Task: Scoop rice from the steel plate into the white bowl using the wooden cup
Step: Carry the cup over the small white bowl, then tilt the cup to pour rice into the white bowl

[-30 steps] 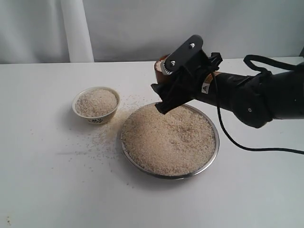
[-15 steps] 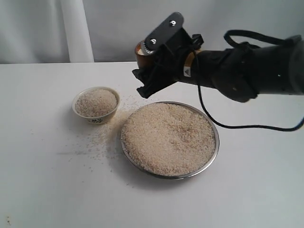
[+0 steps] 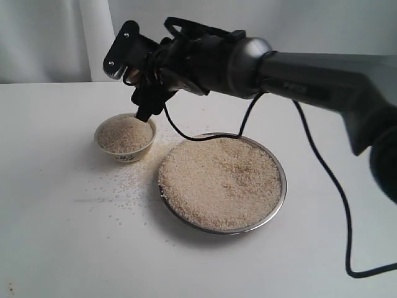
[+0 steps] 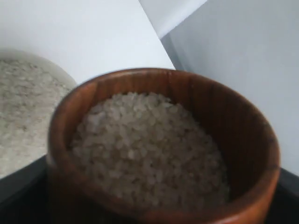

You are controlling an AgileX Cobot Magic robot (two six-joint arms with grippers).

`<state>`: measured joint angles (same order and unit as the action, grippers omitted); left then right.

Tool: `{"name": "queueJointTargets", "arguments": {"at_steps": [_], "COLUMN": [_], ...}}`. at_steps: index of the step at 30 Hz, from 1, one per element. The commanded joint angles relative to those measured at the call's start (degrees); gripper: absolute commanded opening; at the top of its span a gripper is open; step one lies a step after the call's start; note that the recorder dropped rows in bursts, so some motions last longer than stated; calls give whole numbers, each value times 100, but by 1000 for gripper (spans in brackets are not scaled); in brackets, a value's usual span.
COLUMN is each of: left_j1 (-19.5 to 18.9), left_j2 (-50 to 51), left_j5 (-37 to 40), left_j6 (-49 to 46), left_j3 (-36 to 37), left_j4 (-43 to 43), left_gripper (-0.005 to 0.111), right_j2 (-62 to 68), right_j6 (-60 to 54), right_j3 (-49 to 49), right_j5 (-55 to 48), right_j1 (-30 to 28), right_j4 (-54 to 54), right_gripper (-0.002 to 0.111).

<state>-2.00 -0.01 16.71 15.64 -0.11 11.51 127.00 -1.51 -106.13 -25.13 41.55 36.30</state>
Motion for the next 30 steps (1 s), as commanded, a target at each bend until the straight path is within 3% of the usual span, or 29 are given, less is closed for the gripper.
{"name": "queueJointTargets", "arguments": {"at_steps": [1,6,18,30], "left_j1": [26,26,26,26], "left_j2": [1,1,1,1], "left_j5": [-39,-39,-39,-39], "left_j6": [21,21,21,21], "left_j3": [11,11,11,11], "left_j4": [-28,-28,-28,-28], "left_gripper": [0,0,0,0], "right_j2": [512,980,1277,1277], "right_j6": [-193,-692,-815,-1737], "right_j3": [-893,-1450,-1525,-1525], "right_j5": [-648,-1096,-1521,-1797], "right_j1": [188,319,573,595], "right_j4": [617,760,2066,2066], "right_gripper": [0,0,0,0]}}
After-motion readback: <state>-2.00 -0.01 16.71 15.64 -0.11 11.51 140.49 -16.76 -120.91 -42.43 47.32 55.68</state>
